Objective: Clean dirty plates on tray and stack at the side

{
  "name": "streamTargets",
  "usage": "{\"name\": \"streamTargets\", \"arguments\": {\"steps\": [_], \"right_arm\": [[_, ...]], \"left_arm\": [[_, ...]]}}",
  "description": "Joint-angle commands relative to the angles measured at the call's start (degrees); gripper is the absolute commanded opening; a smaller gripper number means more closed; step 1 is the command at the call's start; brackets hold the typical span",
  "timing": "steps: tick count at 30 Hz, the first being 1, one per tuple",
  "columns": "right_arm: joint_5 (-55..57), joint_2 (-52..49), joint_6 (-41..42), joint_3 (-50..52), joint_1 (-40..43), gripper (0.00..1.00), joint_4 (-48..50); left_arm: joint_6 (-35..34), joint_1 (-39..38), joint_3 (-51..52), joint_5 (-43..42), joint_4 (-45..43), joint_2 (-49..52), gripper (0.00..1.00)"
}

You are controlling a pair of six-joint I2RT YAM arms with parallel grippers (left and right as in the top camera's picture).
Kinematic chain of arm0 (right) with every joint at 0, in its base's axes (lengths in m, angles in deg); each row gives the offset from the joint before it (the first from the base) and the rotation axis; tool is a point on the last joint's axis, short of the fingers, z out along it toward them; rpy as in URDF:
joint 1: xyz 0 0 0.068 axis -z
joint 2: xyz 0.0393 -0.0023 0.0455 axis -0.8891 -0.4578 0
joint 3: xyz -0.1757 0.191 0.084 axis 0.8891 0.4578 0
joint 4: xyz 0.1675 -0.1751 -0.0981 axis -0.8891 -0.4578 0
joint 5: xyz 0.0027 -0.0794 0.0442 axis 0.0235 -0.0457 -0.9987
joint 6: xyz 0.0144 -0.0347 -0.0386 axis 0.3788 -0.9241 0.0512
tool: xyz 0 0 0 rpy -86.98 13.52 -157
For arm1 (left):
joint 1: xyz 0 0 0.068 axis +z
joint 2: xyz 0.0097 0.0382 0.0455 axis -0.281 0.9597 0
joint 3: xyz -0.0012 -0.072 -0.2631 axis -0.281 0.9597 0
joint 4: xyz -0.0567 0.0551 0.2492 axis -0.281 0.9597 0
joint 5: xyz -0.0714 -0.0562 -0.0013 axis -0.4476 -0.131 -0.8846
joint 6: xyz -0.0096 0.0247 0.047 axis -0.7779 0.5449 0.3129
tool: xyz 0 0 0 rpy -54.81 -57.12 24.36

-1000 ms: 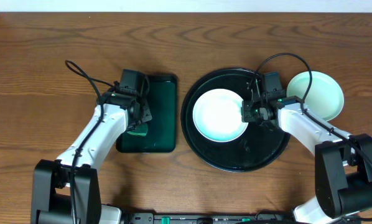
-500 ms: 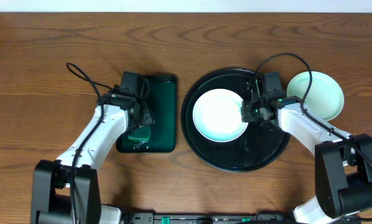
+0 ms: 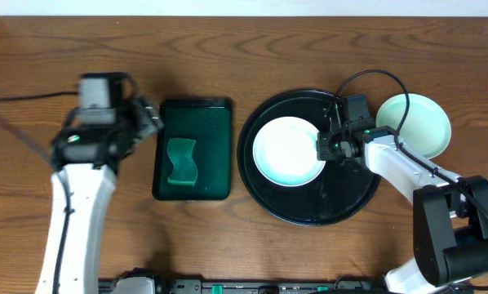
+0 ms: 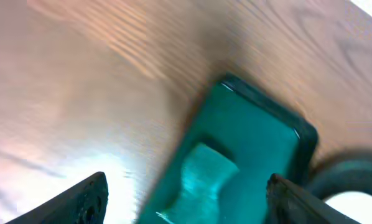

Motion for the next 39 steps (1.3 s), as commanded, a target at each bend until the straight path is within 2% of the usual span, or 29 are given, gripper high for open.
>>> {"name": "streamTargets", "arguments": {"steps": [1,6,39], "right_arm": [[-1.7,-0.5,-0.6,0.4,-1.1,0.01,0.2],[-1.7,-0.5,-0.6,0.4,-1.1,0.01,0.2],[-1.7,-0.5,-0.6,0.4,-1.1,0.01,0.2]], "left_arm": [[-0.1,5.2,-0.9,0.1,1.2,-1.5,0.81],[-0.1,8.2,-0.3,0.1,3.0,-1.2,0.81],[-0.1,8.3,0.4,0.1,3.0,-0.7,0.82]]}}
